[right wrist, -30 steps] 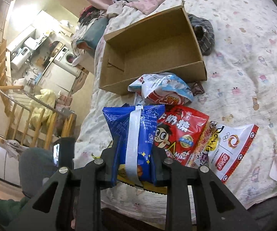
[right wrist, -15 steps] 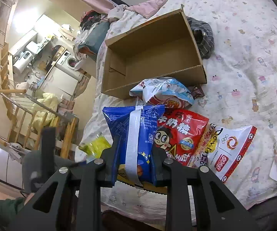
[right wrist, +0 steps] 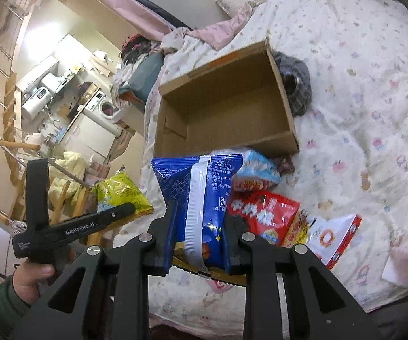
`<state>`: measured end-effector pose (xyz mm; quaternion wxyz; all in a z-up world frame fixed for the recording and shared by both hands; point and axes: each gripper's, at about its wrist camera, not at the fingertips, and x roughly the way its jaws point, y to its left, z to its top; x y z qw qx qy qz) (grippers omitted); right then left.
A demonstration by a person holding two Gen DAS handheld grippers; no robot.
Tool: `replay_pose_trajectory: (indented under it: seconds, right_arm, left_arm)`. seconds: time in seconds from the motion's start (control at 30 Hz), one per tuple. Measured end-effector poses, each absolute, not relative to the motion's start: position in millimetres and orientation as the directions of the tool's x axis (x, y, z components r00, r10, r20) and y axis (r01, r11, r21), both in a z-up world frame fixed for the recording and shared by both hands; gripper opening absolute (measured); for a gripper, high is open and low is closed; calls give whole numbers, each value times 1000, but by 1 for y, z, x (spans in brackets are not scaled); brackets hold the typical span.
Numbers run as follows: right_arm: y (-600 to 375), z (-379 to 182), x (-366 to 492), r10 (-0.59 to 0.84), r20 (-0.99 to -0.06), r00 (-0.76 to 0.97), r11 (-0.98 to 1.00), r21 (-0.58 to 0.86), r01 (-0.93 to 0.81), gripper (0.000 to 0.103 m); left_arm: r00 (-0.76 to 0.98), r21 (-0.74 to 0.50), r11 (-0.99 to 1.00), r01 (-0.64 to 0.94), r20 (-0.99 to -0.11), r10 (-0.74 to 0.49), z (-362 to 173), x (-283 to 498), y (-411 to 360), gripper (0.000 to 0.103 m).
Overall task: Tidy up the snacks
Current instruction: 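Carry the blue bag and yellow bag over the cardboard box with both tools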
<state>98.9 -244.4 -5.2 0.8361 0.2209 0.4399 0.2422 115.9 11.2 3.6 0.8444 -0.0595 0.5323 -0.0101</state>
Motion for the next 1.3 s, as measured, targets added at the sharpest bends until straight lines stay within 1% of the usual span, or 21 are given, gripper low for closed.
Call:
replay_pose_trajectory:
  seconds: [0.23, 0.4, 0.67, 0.83, 1.07, 1.3]
  right_arm:
    - [-241, 22, 127, 579, -616, 534, 804, 540, -249, 27]
    - [-236, 30, 155, 535, -640, 552, 840, 477, -261, 27]
    - [-236, 18, 204, 509, -663, 548, 852, 478, -213, 27]
    - [-226, 11, 234, 487, -678, 551, 868, 444, -220, 27]
    - [-225, -21, 261, 480, -691, 541, 870, 456, -188, 27]
    - [-216, -50, 273, 437, -743, 507, 897, 404, -181, 27]
  left_arm:
    - [482, -112, 994, -1, -871, -98, 23, 152, 8, 41]
    - [497, -119, 993, 16, -861, -111, 31, 179, 7, 41]
    - [499, -81, 994, 67, -860, -104, 26, 219, -7, 41]
    - [487, -104, 993, 63, -865, -122, 14, 240, -9, 41]
    - [470, -97, 993, 63, -875, -115, -16, 257, -16, 41]
    - [475, -80, 995, 64, -874, -101, -33, 268, -23, 41]
